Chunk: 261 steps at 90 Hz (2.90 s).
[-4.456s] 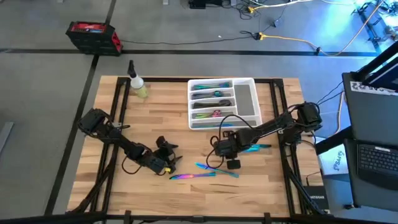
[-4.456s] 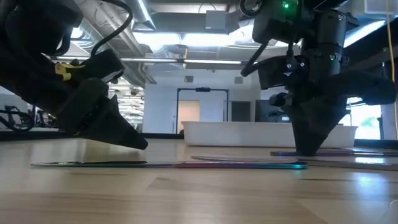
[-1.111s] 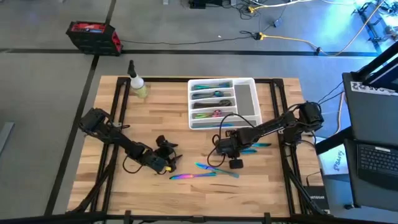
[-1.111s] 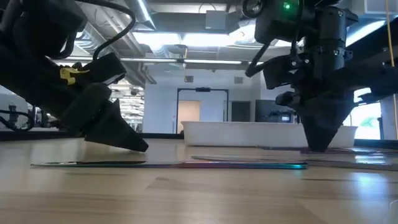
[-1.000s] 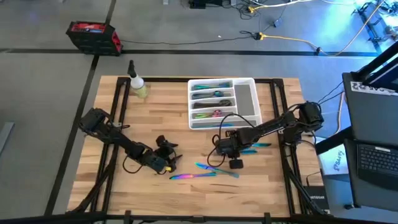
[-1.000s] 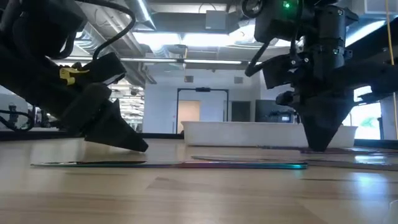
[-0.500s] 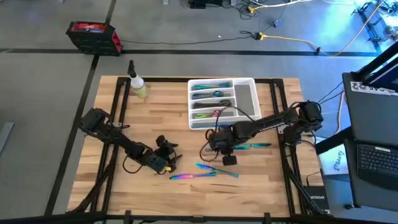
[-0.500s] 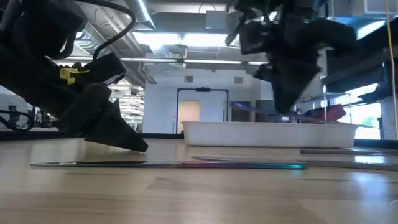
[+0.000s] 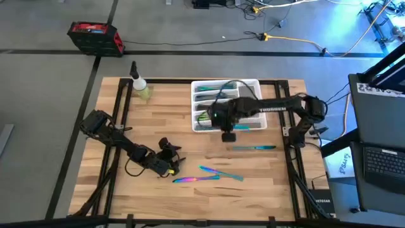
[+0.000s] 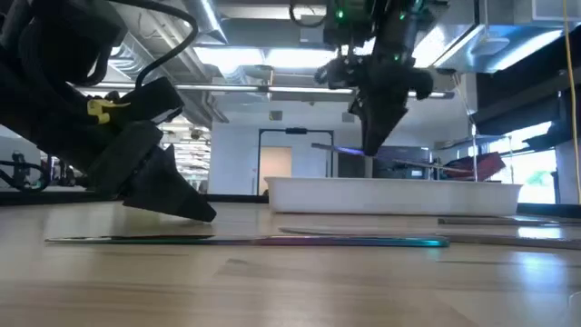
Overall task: Sort silverware
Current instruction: Put the blue knife on the white silverware tray
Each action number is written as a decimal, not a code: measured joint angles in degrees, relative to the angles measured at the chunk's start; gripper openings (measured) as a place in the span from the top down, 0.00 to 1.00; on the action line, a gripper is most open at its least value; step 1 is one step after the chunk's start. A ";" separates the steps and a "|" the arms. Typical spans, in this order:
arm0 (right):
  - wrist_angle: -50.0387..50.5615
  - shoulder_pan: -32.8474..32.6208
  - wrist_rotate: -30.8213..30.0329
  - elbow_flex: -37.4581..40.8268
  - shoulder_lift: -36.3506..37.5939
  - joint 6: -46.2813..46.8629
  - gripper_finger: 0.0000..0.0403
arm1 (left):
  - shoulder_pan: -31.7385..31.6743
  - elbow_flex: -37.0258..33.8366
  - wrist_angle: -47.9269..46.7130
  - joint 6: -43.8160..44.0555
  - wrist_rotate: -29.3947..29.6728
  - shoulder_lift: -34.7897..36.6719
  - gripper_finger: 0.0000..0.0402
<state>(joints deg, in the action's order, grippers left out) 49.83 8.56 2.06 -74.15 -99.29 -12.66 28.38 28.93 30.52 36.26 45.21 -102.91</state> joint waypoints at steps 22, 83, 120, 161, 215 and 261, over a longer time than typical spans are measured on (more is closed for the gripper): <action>-0.08 5.62 -0.60 0.00 -0.94 -7.91 0.92 | 0.00 0.00 0.00 0.82 0.81 0.00 0.35; -4.49 5.18 2.52 0.00 -8.22 -5.51 0.92 | 0.00 0.00 0.02 1.91 1.79 0.00 0.35; -0.83 2.33 -0.93 0.00 0.55 -0.59 0.64 | 0.00 -0.02 -0.01 2.04 1.79 0.00 0.35; -1.05 -12.27 1.80 21.86 25.11 15.33 0.61 | -0.03 -0.02 -0.05 2.55 0.11 0.00 0.35; -15.63 -17.55 0.11 40.23 27.64 19.86 0.61 | -0.28 -0.02 0.00 2.74 -0.48 0.02 0.35; -17.16 -17.55 -0.57 40.79 19.99 19.09 0.75 | -0.28 -0.01 -0.02 2.73 -0.68 0.02 0.35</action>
<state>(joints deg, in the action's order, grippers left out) 32.67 -8.99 1.49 -33.36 -79.29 6.43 28.10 28.92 30.50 38.98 44.53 -102.89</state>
